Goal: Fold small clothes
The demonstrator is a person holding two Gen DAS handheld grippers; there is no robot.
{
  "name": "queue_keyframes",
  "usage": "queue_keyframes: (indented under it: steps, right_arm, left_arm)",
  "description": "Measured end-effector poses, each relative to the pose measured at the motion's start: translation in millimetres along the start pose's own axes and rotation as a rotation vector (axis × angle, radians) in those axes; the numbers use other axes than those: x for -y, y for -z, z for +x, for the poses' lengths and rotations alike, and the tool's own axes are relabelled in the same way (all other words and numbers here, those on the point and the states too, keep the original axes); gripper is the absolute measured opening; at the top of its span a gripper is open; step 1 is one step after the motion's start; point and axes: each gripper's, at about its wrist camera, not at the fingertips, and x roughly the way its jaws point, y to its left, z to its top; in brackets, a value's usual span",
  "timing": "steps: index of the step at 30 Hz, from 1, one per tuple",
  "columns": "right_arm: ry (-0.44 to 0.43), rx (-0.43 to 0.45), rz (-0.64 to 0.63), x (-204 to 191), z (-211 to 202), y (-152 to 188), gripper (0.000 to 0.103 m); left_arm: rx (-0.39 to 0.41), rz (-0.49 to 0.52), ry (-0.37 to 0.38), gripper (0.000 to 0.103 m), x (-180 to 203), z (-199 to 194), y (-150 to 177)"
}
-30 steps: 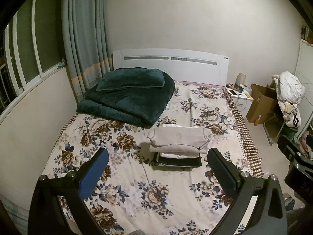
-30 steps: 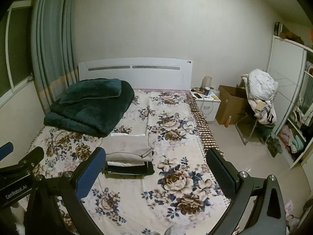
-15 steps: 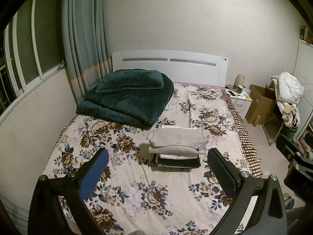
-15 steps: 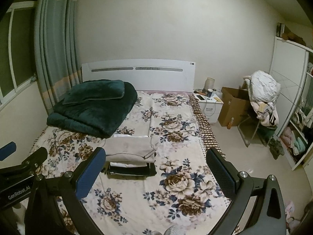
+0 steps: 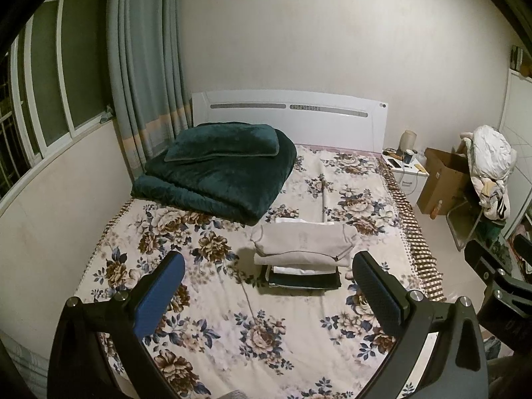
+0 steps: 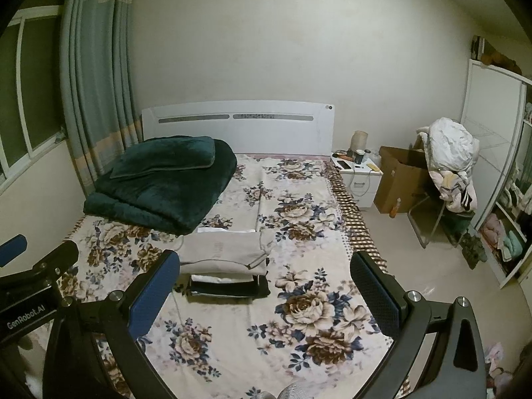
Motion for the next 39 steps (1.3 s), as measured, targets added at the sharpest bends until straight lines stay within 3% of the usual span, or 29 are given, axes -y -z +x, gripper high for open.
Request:
queue_keyframes:
  steps: [39]
  right_arm:
    - [-0.003, -0.006, 0.003, -0.1, -3.4, 13.9, 0.103]
  left_arm:
    - [-0.01, -0.009, -0.003, 0.103, -2.2, -4.8, 4.4]
